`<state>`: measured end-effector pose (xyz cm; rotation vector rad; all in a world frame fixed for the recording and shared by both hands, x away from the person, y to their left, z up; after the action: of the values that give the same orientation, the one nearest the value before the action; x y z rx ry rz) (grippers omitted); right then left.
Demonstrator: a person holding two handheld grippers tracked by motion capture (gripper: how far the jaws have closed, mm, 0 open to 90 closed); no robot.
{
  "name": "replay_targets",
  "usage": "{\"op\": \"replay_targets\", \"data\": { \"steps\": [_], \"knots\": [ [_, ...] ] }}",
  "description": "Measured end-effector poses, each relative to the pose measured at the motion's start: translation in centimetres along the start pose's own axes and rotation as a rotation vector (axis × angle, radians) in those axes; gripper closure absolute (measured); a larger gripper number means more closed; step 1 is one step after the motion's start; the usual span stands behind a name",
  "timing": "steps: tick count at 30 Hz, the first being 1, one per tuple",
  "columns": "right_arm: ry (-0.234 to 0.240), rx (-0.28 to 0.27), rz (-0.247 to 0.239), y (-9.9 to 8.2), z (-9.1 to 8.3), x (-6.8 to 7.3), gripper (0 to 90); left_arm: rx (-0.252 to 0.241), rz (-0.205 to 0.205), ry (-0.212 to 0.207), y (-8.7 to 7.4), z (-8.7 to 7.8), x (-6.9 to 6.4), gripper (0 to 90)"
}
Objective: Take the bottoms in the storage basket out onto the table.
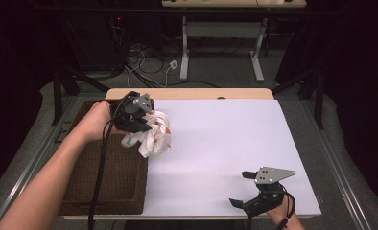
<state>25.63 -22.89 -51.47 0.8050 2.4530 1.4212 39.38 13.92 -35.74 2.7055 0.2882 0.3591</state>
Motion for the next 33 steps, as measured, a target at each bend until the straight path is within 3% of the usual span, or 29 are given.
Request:
{"op": "replay_targets", "data": {
  "steps": [33],
  "knots": [
    [0.0, -0.006, 0.002, 0.0, 0.0, -0.1, 0.4, -0.038, 0.037, -0.017, 2.1, 1.6, -0.7, 83.1]
  ]
}}
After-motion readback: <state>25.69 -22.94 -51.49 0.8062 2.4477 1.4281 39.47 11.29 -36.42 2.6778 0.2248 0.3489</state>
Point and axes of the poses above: each handheld gripper's, and its own axes: z roughly forward along the jaws, y roughly out of its top, x roughly to its left, the point moved 2 cm from there along z, roughly forward along the jaws, and after that the axes turned 1 degree about -x, right-handed, at the moved point
